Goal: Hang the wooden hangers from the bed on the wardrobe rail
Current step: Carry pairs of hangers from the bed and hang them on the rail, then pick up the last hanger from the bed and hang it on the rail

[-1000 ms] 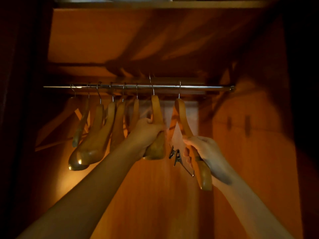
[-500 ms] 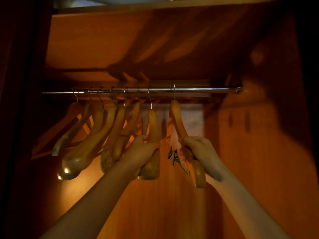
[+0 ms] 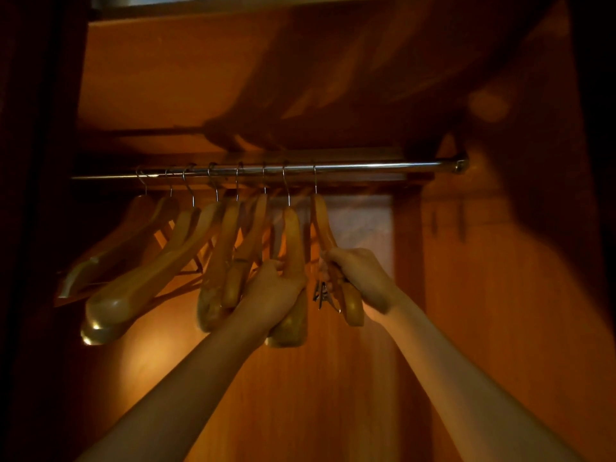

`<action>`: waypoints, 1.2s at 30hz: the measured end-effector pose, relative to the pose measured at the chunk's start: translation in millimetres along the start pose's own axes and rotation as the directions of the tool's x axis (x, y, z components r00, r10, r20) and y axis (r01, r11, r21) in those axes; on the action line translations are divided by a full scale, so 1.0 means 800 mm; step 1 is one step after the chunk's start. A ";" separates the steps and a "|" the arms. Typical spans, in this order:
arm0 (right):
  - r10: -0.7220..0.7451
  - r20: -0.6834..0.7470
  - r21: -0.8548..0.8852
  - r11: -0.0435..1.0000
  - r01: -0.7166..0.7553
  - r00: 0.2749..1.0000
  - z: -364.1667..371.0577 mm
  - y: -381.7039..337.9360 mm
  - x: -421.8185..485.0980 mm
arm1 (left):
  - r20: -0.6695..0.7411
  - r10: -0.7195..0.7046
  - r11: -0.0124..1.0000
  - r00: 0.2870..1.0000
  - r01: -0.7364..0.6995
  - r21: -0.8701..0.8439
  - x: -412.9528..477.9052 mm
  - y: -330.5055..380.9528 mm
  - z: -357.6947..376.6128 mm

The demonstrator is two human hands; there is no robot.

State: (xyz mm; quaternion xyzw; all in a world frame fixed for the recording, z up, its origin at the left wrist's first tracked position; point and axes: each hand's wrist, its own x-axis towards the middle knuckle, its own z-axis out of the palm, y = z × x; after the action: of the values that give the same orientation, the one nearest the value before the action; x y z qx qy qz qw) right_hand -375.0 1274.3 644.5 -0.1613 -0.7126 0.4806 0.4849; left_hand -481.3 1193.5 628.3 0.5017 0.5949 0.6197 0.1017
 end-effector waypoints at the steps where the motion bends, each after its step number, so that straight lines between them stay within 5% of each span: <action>1: 0.009 0.009 -0.009 1.000 -0.009 1.000 -0.001 0.004 -0.001 | -0.010 -0.003 1.000 1.000 0.003 0.011 0.000 0.000 0.000; 11: -0.010 0.017 0.000 1.000 0.010 1.000 -0.017 0.010 -0.024 | -0.035 0.114 0.993 0.993 -0.113 0.039 -0.002 0.003 0.003; 19: -0.019 -0.157 -0.104 0.995 0.003 0.987 -0.041 0.059 -0.103 | -0.116 0.204 0.958 0.972 -0.222 -0.180 -0.079 -0.046 0.008; 25: 0.258 -0.239 -0.267 0.909 -0.319 0.936 -0.048 0.202 -0.212 | 0.039 -0.117 0.989 0.992 0.120 -0.091 -0.159 -0.192 0.032; 30: 0.571 -0.259 -0.245 0.741 -0.625 0.779 -0.040 0.328 -0.334 | 0.131 -0.488 0.870 0.863 0.493 -0.010 -0.245 -0.319 0.047; 36: 0.905 -0.185 -0.292 0.322 -0.900 0.384 -0.023 0.439 -0.507 | 0.121 -0.828 0.558 0.547 0.826 0.080 -0.389 -0.471 0.048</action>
State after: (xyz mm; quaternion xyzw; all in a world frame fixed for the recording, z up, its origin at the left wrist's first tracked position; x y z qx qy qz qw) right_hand -248.8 1172.3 132.7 -0.6089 -0.5772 0.5358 0.0949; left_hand -481.7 1095.2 147.9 0.2072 0.7560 0.4566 0.4207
